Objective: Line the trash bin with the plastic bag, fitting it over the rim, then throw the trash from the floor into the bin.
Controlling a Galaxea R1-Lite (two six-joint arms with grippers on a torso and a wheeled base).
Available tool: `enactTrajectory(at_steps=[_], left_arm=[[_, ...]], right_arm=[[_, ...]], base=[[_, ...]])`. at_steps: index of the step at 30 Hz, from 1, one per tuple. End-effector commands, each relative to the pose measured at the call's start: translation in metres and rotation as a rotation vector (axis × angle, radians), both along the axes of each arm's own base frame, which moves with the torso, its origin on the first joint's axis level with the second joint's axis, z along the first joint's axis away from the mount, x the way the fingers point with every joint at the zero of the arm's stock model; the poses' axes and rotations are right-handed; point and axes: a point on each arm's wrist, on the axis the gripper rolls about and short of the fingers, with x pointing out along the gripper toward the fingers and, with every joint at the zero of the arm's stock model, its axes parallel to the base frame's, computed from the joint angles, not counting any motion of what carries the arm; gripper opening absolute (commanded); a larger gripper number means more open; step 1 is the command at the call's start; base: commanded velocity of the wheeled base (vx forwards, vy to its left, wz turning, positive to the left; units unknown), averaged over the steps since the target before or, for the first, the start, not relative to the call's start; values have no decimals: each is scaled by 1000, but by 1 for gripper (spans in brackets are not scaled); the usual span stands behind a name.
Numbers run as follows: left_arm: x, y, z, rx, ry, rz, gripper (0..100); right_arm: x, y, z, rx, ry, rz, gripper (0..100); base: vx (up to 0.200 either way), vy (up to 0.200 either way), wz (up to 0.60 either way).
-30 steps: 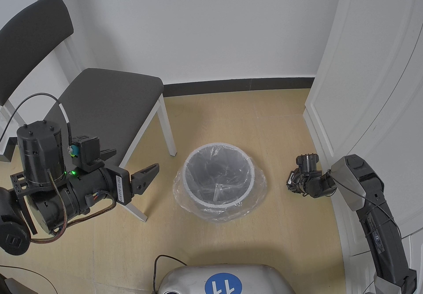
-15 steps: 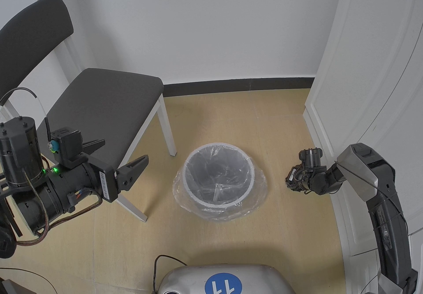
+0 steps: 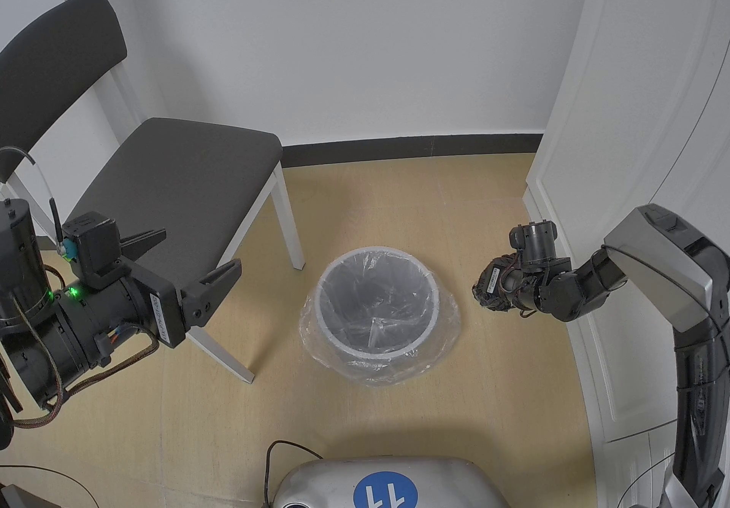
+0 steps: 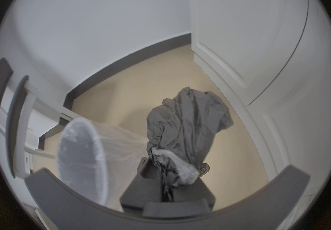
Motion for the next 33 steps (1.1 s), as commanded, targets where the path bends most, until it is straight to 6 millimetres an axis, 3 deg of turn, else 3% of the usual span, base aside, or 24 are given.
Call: enactTrajectory(at_steps=[1, 9, 15, 19, 20, 22, 25, 33], left_arm=[[-8, 5, 5, 4, -36, -3, 100], [-11, 6, 7, 26, -57, -8, 100], [-11, 6, 6, 26, -57, -10, 100], [-11, 6, 6, 27, -55, -10, 100], [-11, 6, 6, 27, -55, -10, 100], [-10, 6, 6, 28, -53, -10, 100], [-10, 5, 6, 28, -53, -10, 100], [-9, 5, 5, 31, -51, -10, 100]], right_arm=[[-32, 22, 58, 26, -90, 71, 0], [-75, 71, 95, 147, -224, 173, 0], [-101, 104, 96, 194, -298, 246, 0], [-101, 134, 59, 194, -305, 255, 0], [-101, 134, 59, 194, -305, 255, 0], [-95, 145, 28, 187, -297, 255, 0], [-87, 155, -2, 190, -283, 255, 0], [-85, 172, -28, 275, -237, 252, 0]], base=[[0, 0, 0], [0, 0, 0], [0, 0, 0], [0, 0, 0], [0, 0, 0], [0, 0, 0], [0, 0, 0], [0, 0, 0]])
